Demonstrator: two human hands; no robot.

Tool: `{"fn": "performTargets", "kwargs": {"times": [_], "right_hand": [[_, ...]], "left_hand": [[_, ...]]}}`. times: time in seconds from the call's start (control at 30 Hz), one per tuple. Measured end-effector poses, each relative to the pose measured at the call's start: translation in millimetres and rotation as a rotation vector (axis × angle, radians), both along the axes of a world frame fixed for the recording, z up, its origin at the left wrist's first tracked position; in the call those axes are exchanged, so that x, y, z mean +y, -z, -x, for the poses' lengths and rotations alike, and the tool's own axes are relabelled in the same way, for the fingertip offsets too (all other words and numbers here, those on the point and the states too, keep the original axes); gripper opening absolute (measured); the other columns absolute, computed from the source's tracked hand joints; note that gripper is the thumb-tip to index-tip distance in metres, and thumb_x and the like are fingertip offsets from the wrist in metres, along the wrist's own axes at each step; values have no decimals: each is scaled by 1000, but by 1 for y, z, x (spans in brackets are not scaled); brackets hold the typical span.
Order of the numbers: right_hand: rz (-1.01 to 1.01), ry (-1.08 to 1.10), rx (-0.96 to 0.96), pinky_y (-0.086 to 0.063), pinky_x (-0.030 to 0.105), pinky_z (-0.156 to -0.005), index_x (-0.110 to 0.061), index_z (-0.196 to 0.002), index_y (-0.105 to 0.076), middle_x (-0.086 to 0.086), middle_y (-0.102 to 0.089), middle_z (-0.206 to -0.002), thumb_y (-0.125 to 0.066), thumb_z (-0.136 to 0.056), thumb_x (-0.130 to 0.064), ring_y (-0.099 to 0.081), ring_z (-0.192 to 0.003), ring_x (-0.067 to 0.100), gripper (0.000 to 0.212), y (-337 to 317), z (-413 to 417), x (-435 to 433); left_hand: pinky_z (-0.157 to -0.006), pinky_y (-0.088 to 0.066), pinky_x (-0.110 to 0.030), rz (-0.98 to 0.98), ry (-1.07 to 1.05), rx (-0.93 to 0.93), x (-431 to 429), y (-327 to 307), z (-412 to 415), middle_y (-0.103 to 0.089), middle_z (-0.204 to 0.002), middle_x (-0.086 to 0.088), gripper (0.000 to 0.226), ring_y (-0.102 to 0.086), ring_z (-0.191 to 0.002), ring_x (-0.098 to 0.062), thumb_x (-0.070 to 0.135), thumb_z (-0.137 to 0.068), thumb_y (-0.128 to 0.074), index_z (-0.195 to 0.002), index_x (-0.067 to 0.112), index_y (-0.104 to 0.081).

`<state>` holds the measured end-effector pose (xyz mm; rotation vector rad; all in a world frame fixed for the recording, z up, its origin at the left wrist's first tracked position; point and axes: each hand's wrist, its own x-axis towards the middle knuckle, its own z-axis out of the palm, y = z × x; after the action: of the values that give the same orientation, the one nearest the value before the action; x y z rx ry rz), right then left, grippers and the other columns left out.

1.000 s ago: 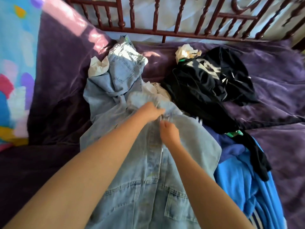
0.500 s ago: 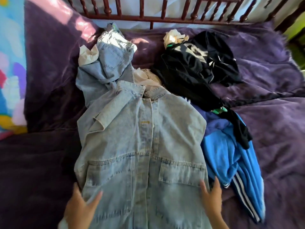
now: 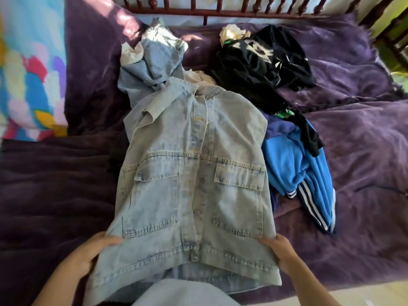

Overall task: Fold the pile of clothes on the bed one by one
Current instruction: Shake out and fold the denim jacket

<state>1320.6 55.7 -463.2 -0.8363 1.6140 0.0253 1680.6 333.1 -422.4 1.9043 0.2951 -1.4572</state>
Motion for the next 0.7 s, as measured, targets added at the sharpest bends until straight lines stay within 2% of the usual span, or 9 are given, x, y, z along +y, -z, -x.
{"fn": "performTargets", "kwargs": {"times": [0.07, 0.13, 0.17, 0.27, 0.37, 0.43, 0.5, 0.57, 0.7], "right_hand": [[-57, 73, -139, -56, 36, -53, 8, -94, -62, 23, -70, -79, -66, -76, 3, -68, -64, 32, 19, -11, 21, 1], [-88, 116, -162, -54, 33, -48, 11, -89, -64, 24, -70, -77, -66, -71, 3, -68, -60, 30, 20, -17, 43, 8], [-92, 105, -135, -54, 31, -46, 13, -87, -64, 24, -69, -74, -66, -71, 5, -68, -58, 30, 18, -17, 52, 13], [-10, -73, 134, -54, 37, -57, 16, -96, -62, 20, -67, -74, -67, -76, 11, -63, -61, 31, 21, -2, 63, 26], [144, -283, 460, -46, 41, -73, 12, -113, -53, 21, -59, -91, -61, -81, 3, -56, -83, 29, 34, 12, 55, 27], [187, -405, 551, -43, 40, -85, -1, -130, -42, 21, -55, -113, -58, -84, -9, -54, -102, 34, 49, 12, 39, 23], [249, -444, 573, -42, 42, -91, -12, -138, -36, 22, -47, -127, -60, -83, -14, -47, -116, 39, 60, 4, 17, 15], [339, -483, 547, -41, 42, -93, -14, -140, -35, 21, -42, -131, -61, -82, -16, -41, -121, 38, 64, -6, -12, 0], [518, -582, 424, -38, 44, -97, -14, -143, -31, 20, -36, -138, -60, -86, -18, -34, -127, 36, 64, -32, -76, -43]], "left_hand": [[-61, -57, -37, 72, -101, 52, 22, -7, 1, -68, -87, -30, 41, -68, -73, -38, -6, -52, -70, -92, -6, -66], [-74, -52, -40, 39, -103, 78, 40, -9, 11, -67, -91, -31, 42, -66, -83, -40, -9, -55, -70, -96, -5, -64], [-73, -50, -38, -16, -64, 72, 46, -9, 20, -68, -87, -29, 40, -66, -78, -39, -13, -55, -69, -94, -7, -64], [-68, -48, -36, -215, 31, 3, 57, 3, 45, -67, -72, -26, 43, -62, -72, -37, -15, -41, -62, -84, -15, -64], [-73, -44, -38, -354, 66, -149, 54, 12, 51, -61, -77, -23, 46, -59, -81, -38, -16, -52, -64, -97, -21, -60], [-79, -42, -38, -442, 166, -261, 44, 16, 46, -58, -97, -23, 69, -55, -92, -36, -3, -54, -70, -120, -11, -50], [-93, -39, -44, -542, 338, -406, 30, 12, 39, -48, -128, -20, 91, -47, -115, -37, 19, -66, -78, -143, 13, -30], [-96, -36, -49, -515, 412, -565, 9, 7, 29, -39, -140, -18, 97, -39, -125, -39, 30, -72, -76, -148, 21, -17], [-97, -36, -49, -390, 476, -772, -56, -6, 5, -34, -143, -17, 88, -34, -127, -40, 36, -79, -68, -148, 17, -17]]}}
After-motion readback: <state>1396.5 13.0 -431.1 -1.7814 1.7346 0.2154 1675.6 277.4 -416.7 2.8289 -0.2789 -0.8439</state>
